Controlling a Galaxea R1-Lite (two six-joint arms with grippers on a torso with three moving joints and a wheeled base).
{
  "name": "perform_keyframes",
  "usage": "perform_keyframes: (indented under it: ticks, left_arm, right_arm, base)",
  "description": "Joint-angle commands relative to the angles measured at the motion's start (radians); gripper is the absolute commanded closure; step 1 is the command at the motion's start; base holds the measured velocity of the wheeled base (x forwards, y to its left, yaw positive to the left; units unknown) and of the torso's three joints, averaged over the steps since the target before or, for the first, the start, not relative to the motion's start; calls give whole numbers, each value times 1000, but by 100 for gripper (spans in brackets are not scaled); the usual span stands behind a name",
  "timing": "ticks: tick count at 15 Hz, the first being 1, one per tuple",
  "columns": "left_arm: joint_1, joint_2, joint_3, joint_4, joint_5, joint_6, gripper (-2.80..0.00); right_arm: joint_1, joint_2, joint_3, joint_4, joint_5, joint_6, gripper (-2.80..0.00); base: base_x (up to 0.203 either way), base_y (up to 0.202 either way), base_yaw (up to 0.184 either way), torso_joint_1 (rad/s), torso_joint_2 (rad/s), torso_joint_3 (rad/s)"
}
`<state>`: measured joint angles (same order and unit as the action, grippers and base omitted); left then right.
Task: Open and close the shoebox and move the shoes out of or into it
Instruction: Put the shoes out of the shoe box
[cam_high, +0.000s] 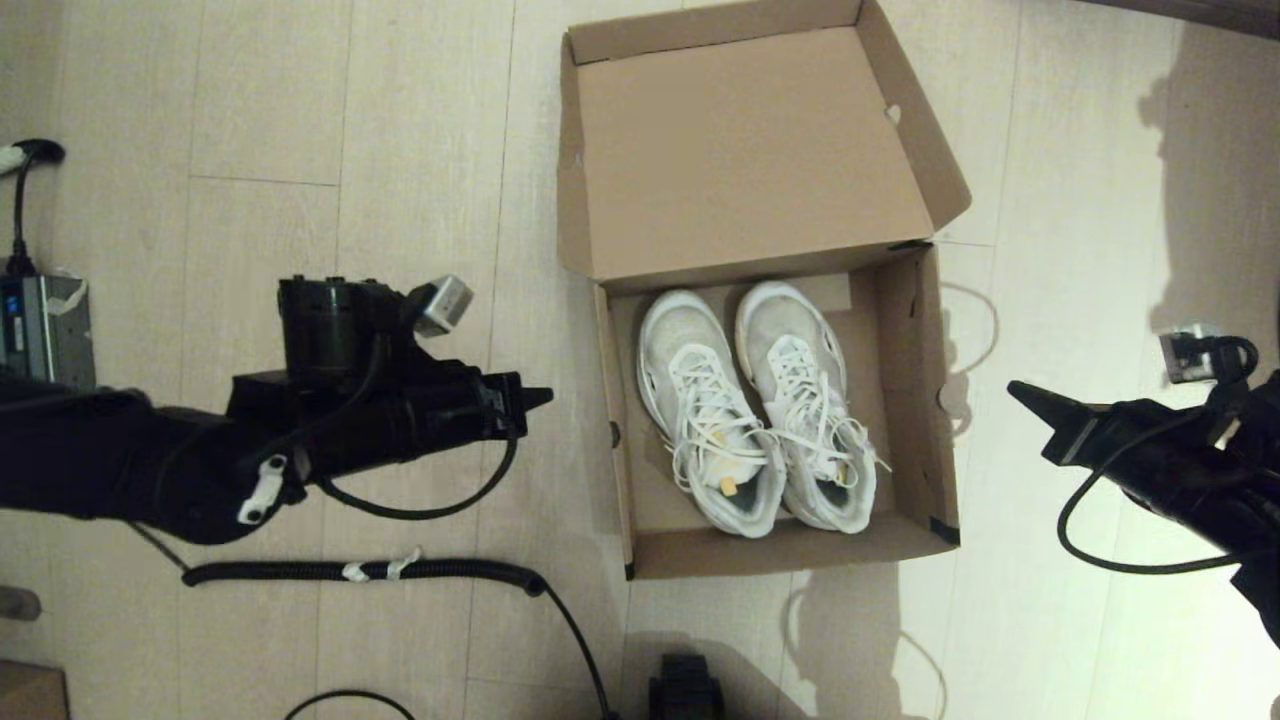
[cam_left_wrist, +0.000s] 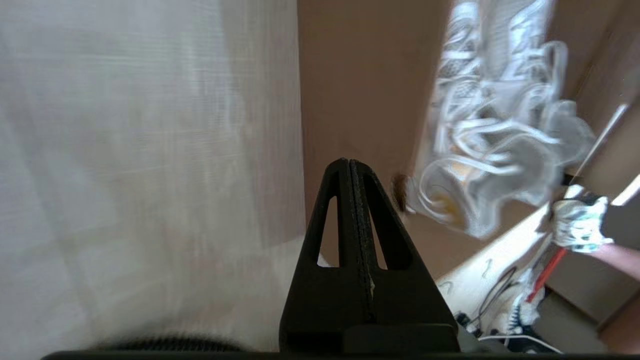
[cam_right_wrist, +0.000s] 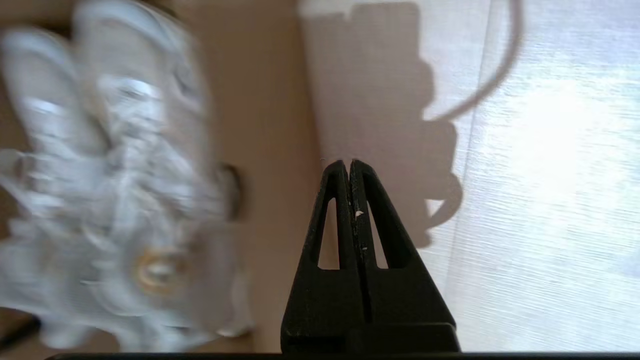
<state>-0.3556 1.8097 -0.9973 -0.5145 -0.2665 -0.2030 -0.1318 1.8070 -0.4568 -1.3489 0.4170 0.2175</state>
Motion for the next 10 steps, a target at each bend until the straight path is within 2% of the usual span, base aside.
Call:
perform_keyframes:
  ticks: [1,3,5,9,10]
  left_arm:
    - [-32,138,-81,-17,10,-1,0]
    - [-56,235,-213,-22,20,-1,0]
    - [-66,317,-336,-19,27,-1,0]
    - [-53,376,-504,6,37,-1,0]
    - [-47,387,-544,14,41,-1,0]
  right_arm:
    - [-21,65,7,-9,3,-21,0]
    - [-5,115,62,-23,8,-42,0]
    - [48,155,98,-84,10,-44,0]
    - [152,181,146,-147,6,-38,0]
    - [155,178,149,-151,3,-36,0]
  base:
    - [0,0,0,0,0,0]
    - [0,0,0,0,0,0]
    - [0,0,0,0,0,0]
    - [0,0,0,0,0,0]
    - [0,0,0,0,0,0]
